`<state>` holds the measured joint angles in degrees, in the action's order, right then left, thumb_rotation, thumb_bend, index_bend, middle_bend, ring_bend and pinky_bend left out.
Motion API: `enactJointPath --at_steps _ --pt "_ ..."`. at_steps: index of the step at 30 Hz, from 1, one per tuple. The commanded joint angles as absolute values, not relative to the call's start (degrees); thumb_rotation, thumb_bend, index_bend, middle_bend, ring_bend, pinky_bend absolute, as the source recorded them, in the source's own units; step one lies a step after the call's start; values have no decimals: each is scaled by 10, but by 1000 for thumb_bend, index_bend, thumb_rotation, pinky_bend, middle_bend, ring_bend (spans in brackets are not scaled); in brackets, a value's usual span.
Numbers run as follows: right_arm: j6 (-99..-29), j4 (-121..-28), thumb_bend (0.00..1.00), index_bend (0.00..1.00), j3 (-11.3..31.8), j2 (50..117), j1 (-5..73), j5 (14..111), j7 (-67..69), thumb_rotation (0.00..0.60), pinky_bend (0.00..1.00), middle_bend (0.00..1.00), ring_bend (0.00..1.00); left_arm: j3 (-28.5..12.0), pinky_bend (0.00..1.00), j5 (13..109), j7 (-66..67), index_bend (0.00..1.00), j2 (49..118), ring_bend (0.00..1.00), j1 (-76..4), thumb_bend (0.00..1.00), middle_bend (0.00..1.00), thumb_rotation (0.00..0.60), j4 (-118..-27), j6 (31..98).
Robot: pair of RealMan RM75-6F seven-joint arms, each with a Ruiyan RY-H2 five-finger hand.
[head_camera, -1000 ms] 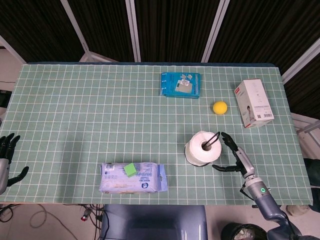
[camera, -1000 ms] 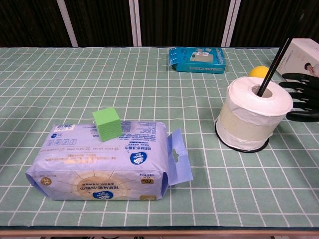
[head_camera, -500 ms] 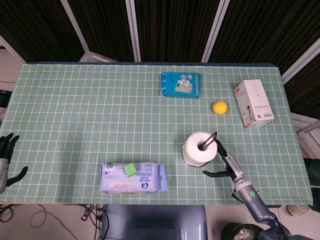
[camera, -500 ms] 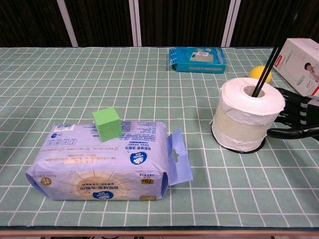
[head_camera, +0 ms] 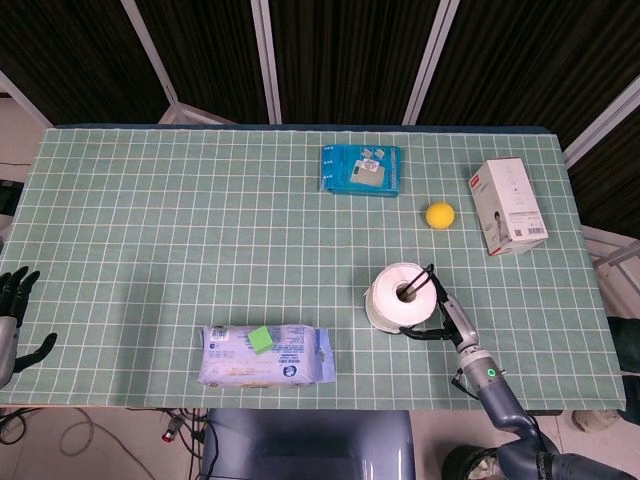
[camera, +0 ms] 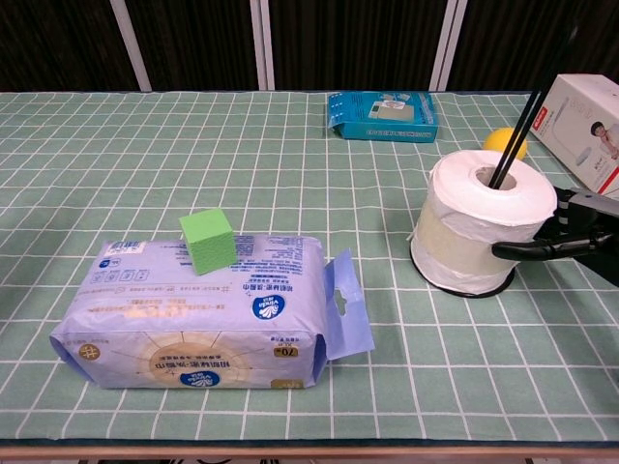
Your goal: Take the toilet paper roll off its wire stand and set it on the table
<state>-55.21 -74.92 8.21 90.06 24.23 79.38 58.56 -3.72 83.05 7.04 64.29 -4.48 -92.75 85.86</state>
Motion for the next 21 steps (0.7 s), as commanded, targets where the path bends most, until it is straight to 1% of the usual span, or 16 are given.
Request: enactJointPath --at_steps 1,12,14,16,18,21 --pt "-548 -746 0 0 86 905 247 791 583 600 0 0 0 -38 0 830 70 38 643 0 -45 241 0 600 -928 858" --pt "-518 -742 0 0 98 919 268 777 584 600 0 0 0 -37 0 827 70 40 642 0 -45 241 0 600 -930 856" --pt "-510 -741 0 5 98 919 272 775 582 600 0 16 1 -38 0 827 69 40 642 0 -45 241 0 600 -930 856" --pt "-500 -738 0 48 97 919 276 769 565 600 0 69 30 -37 0 827 70 41 641 0 -46 241 0 600 -931 855" --pt "-503 -737 0 131 99 923 277 765 553 600 0 146 106 -37 0 827 70 42 641 0 -46 241 0 600 -931 854" --pt "-504 -734 0 222 107 931 278 753 546 600 1 220 182 -37 0 826 70 47 641 0 -46 241 0 600 -932 854"
